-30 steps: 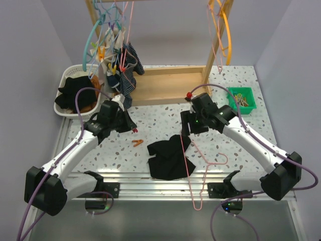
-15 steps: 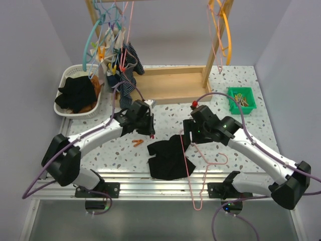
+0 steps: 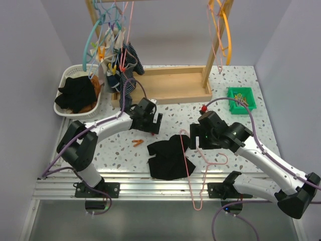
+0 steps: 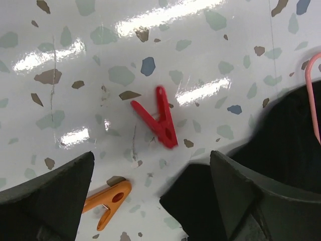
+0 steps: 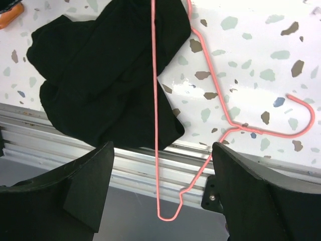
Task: Remove the underwear clipped to the hanger
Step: Place the clamp at the center of the board, then pick up the underwear from the center of the board.
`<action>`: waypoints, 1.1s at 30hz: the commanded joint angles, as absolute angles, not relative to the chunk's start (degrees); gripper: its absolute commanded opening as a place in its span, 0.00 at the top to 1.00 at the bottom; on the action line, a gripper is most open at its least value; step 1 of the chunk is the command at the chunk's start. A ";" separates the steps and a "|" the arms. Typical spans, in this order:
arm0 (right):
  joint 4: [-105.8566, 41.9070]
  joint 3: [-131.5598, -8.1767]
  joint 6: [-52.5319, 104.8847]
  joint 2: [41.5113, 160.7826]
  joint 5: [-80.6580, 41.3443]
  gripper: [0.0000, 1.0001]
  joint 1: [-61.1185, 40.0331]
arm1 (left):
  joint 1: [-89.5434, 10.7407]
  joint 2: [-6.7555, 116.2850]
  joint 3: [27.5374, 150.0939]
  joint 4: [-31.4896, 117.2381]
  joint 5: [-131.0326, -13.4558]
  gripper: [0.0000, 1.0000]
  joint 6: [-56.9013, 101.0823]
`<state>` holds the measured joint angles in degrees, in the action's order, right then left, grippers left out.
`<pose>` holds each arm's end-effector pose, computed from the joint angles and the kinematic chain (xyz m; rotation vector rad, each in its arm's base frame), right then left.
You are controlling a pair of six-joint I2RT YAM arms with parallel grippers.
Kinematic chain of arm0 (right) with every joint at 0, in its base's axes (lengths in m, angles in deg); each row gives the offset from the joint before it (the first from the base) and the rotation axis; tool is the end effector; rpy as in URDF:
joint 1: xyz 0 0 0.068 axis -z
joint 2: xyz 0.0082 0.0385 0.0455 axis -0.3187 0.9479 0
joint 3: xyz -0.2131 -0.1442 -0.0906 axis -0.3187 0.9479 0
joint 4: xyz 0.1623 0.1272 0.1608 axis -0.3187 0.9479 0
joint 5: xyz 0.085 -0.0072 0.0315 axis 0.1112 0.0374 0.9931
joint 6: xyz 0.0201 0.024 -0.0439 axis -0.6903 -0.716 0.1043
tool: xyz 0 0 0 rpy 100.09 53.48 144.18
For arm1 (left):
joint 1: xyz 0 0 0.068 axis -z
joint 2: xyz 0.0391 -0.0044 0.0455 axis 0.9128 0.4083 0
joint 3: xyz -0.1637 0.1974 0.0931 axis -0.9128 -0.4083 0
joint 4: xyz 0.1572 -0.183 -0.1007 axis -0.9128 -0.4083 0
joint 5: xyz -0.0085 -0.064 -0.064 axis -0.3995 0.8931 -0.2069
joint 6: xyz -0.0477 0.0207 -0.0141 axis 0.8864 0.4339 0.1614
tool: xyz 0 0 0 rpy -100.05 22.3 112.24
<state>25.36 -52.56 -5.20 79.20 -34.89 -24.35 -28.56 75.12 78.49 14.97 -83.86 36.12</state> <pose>0.1402 0.1241 0.3032 -0.0598 2.6218 0.3449 0.2704 -0.2037 0.1947 0.2493 2.6325 -0.3074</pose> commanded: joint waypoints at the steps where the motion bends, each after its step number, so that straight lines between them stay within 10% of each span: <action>1: 28.86 -52.86 -7.26 77.55 -38.63 0.17 -24.31 | -27.93 70.78 80.28 13.09 -82.27 0.00 32.67; 10: 30.10 -51.01 -11.13 77.45 -41.62 0.12 -24.22 | -15.82 69.79 78.79 10.36 -59.24 0.00 19.49; 24: 31.41 -53.65 -9.99 76.94 -43.29 0.12 -24.22 | -8.34 78.76 72.99 19.40 -71.28 0.02 15.52; 28: 32.20 -53.56 -10.08 75.79 -44.26 0.14 -24.13 | -8.33 79.20 72.89 19.24 -68.04 0.48 15.61; 30: 32.82 -53.47 -10.08 75.35 -44.70 0.15 -23.96 | -7.89 78.15 74.12 16.27 -66.53 0.98 16.22; 33: 33.17 -53.30 -10.08 74.74 -44.96 0.16 -23.78 | -7.45 71.15 76.05 11.35 -68.20 1.00 19.28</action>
<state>31.74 -51.34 -9.44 75.83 -42.24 -24.09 -8.32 76.72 74.14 16.63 -68.52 17.21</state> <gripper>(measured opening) 0.845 0.027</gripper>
